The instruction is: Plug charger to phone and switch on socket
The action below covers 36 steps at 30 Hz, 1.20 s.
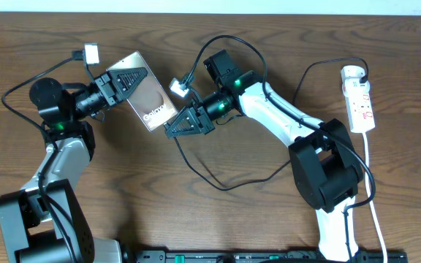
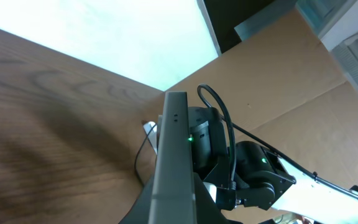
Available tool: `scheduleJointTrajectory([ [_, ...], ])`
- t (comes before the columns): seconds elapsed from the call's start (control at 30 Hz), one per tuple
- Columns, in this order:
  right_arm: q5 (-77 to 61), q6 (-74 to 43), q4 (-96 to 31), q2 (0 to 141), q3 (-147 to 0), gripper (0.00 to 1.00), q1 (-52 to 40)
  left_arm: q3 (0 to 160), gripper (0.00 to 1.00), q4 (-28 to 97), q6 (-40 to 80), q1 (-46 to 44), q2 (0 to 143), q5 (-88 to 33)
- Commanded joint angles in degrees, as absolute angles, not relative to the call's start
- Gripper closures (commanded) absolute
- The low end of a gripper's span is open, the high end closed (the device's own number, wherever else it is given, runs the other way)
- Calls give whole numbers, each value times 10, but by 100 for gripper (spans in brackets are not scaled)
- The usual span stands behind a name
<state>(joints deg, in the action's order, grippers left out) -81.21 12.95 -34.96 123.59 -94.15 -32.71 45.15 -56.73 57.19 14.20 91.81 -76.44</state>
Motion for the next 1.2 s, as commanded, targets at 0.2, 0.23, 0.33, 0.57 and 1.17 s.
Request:
scheduleJointTrajectory([
  [0.2,-856,101,-317,1229,-959,53,-326,437,93,-564,558,126,910,-844],
  [0.23,-856,101,-317,1229,-959,31,-326,437,93,-564,558,126,910,-844],
  [0.33,-856,101,-317,1229,-959,1,-326,437,93,-564,558,126,910,-844],
  [0.57,-828,100,-321,1229,-959,1,-325,437,92,-564,557,132,910,-844],
  [1.17,-563,-23,-370,1229,-959,1,-256,437,93,-5,294,241,910,-530],
])
